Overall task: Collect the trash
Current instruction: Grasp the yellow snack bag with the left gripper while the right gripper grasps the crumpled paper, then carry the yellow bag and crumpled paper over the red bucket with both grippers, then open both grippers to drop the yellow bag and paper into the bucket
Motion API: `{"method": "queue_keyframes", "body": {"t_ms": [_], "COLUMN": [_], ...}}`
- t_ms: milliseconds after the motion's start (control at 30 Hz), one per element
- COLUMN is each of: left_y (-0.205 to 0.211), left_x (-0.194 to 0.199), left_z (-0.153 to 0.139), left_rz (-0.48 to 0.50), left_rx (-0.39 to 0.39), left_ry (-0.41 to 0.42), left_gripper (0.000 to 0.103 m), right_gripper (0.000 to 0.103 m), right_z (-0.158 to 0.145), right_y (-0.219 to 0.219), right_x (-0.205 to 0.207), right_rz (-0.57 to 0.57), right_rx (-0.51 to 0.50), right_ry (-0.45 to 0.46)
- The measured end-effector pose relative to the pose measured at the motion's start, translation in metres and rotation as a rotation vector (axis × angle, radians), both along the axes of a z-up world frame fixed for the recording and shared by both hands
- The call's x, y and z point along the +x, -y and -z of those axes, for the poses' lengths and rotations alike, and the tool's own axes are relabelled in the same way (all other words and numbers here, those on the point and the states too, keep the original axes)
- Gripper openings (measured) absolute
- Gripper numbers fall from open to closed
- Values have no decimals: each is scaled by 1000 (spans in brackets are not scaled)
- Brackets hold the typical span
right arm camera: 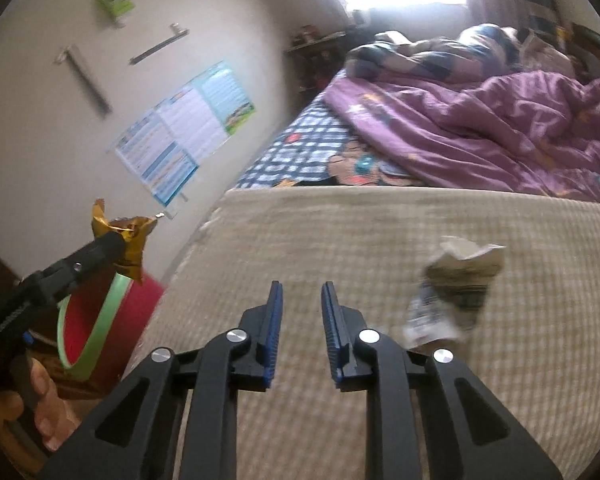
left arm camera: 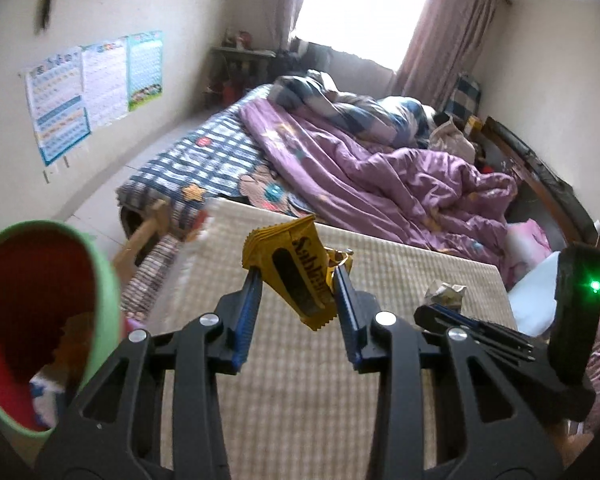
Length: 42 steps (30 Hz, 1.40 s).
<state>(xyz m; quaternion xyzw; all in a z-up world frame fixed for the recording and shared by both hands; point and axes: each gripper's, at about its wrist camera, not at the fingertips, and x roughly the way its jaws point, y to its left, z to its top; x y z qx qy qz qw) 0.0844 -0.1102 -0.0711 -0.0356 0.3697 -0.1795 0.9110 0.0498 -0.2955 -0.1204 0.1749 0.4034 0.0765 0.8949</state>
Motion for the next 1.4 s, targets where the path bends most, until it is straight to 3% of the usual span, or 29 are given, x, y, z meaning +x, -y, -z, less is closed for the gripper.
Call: {"method": "queue_keyframes", "body": {"t_ms": [133,200,300,333,567,633,667,767,900,1233,1267,1333,1367,1400], "left_y": [-35,-53,-85,-94,-138,-144,-148,-161,-175,-201,-202,-206,-206,-209], "left_x": [-19,-26,-31,-32,-31,-31,-31,-32,-29,-31,-32,-33,-34,-37], "left_z": [-3,-1,5,6,9,9,9,11,18,28,27,25,23,20], "left_rz": [-57,-96,-171,-194,-308,-324,-332,-364,-408,-482,-491,-526,-542,-559], "left_rx": [14,17,4,0,-45,-42,-40,-34,-28,-3,-1,12,12,5], "left_ry": [11,10,-11,-18,-43,-43,-44,-45,-62,-82,-80,-71,-57,-38], "left_gripper": [35,35,35,35,35,35,35,35,35,37,42,70,82,82], "right_gripper": [26,43,61,62,64,57,44,44,44,44,45,46,50,63], "right_z": [-6,-6,1,7,45,50,50,44,25,-39,-45,-51,-53,-55], "right_y": [-2,11,33,42,67,66,65,55,12,-165,-175,-201,-211,-218], "right_x": [-9,-16,-26,-28,-5,3,5,4,7,24,27,32,32,33], "right_rz": [25,84,196,230,264,256,251,223,104,-379,-406,-487,-504,-506], "right_rx": [-30,-40,-103,-110,-68,-43,-51,-54,-35,45,49,50,28,9], "right_ry": [26,36,15,-7,-141,-151,-157,-136,-83,80,91,97,106,118]}}
